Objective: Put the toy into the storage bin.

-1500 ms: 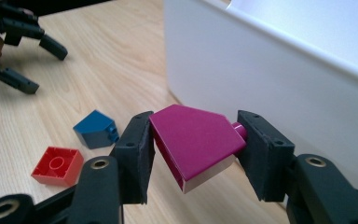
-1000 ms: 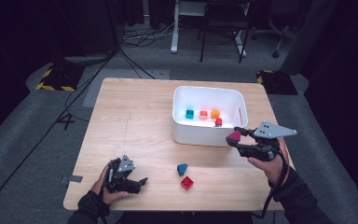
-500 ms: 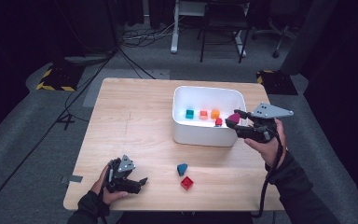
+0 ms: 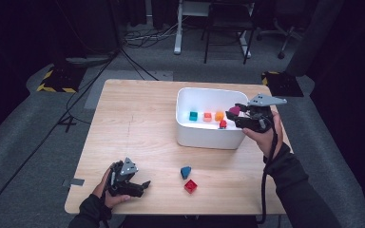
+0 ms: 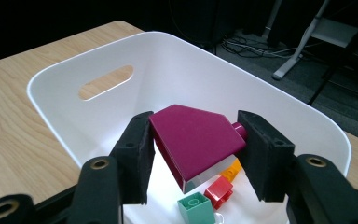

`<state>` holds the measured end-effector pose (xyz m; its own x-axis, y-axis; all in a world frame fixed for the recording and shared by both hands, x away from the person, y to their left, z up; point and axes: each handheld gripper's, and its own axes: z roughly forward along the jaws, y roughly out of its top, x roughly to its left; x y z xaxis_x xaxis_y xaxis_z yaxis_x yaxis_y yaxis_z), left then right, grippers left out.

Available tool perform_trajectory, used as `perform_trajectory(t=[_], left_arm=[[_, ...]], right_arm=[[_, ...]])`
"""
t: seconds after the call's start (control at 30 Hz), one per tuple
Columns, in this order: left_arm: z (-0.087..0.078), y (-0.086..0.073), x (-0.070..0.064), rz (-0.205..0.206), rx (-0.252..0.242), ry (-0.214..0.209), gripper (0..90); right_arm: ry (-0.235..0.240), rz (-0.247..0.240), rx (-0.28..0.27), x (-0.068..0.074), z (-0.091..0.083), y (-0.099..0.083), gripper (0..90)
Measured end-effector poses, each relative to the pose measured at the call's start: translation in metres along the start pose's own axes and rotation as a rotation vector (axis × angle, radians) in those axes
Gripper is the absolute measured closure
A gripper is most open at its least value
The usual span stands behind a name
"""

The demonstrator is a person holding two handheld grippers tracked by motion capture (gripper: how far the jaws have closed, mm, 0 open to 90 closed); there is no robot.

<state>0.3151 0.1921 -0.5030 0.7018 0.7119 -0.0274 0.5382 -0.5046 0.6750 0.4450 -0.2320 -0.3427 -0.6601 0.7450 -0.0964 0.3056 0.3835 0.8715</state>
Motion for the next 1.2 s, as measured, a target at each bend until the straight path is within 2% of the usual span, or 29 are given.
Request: perform_trajectory(t=[0.2,0.53,0.7,0.8,0.87,0.97,1.2], left_arm=[[0.0,0.0,0.0,0.0,0.0,0.0,11.5],[0.0,0.0,0.0,0.0,0.0,0.0,11.5],[0.0,0.0,0.0,0.0,0.0,0.0,11.5],[0.0,0.0,0.0,0.0,0.0,0.0,11.5],[0.0,0.0,0.0,0.0,0.0,0.0,11.5],[0.0,0.0,0.0,0.0,0.0,0.0,11.5],[0.0,0.0,0.0,0.0,0.0,0.0,11.5]], right_arm=[[-0.005,0.024,0.021,-0.003,0.011,0.002,48.3],[-0.008,-0.002,0.059,-0.002,0.028,0.004,48.3],[-0.002,0.03,0.066,-0.002,0.036,0.001,48.1],[-0.004,0.021,0.078,-0.001,0.037,0.002,47.3],[-0.01,0.017,0.075,-0.001,0.037,0.002,43.6],[-0.003,0.041,0.07,0.0,0.036,0.002,39.7],[0.025,0.022,0.042,0.006,0.025,0.002,36.5]])
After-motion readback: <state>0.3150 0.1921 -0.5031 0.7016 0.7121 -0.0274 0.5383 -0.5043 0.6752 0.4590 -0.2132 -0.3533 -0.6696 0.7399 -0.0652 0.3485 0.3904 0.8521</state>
